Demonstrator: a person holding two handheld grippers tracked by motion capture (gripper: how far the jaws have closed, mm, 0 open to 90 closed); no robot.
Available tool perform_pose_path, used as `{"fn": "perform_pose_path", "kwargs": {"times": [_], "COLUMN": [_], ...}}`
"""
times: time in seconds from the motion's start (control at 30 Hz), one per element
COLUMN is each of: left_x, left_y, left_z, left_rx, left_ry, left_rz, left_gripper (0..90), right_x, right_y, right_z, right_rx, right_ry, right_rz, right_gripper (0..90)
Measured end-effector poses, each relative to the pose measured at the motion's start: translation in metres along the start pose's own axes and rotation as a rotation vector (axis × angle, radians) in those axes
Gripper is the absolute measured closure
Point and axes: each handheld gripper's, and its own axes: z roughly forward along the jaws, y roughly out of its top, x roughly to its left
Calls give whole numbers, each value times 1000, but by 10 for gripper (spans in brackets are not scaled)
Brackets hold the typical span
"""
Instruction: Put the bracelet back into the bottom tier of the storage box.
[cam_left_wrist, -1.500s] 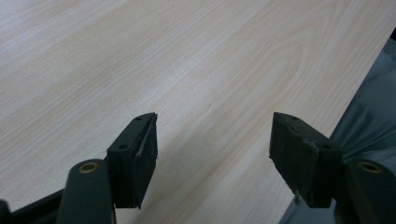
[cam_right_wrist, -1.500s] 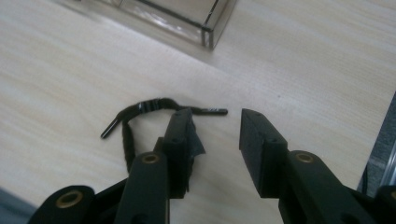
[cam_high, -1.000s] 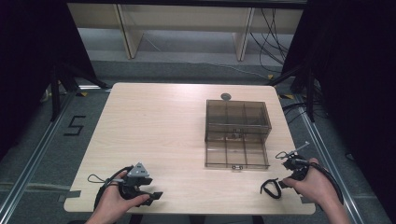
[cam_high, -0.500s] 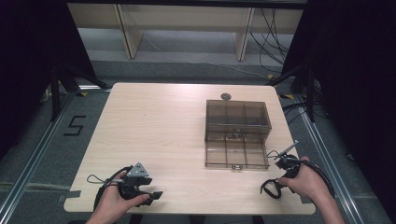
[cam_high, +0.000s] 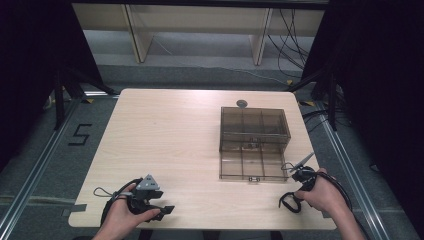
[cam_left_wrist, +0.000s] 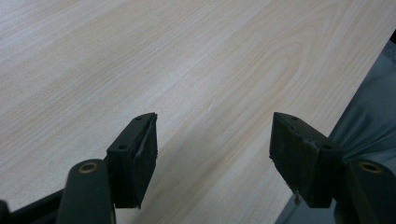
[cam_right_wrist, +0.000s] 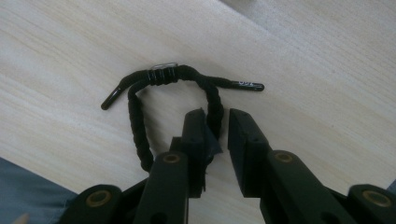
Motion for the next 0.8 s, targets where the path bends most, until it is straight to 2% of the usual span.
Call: {"fn": "perform_pose_path", "kwargs": {"times": [0.1,0.17,0.27,0.3,0.43,0.47,0.53,0.57,0.67,0.7,0.73,0.8], "left_x": [1,2,1,1,2,1,2,1,2,3,3,2], "left_y": [0,0,-1,-1,-1,-1,-1,-1,-1,-1,0,-1], "left_z": [-1,-2,-1,-2,-2,-2,-2,-2,-2,-2,-3,-3], "left_rx": [0,4,-12,-3,-3,-7,-3,-4,-9,-6,-3,-7], "left_ry": [1,0,-1,0,0,1,0,-2,7,15,16,11], "left_rz": [7,10,-3,9,10,6,10,-1,-5,15,16,9], "left_gripper": [324,324,324,324,324,325,324,325,325,325,325,325], "right_x": [4,4,6,5,6,6,5,5,6,4,5,5], "right_y": [0,1,2,1,0,-1,-1,-2,-3,-4,-5,-5], "right_z": [3,3,3,3,3,2,1,0,-4,-6,-9,-13], "right_rx": [-11,-13,-5,-5,-19,-25,-21,-19,-22,-50,-43,-51], "right_ry": [-10,-11,-10,-9,-7,11,14,18,29,18,26,39], "right_rz": [19,17,43,38,56,64,58,64,97,80,98,98], "right_gripper": [828,832,840,843,847,850,850,850,851,851,851,851]}}
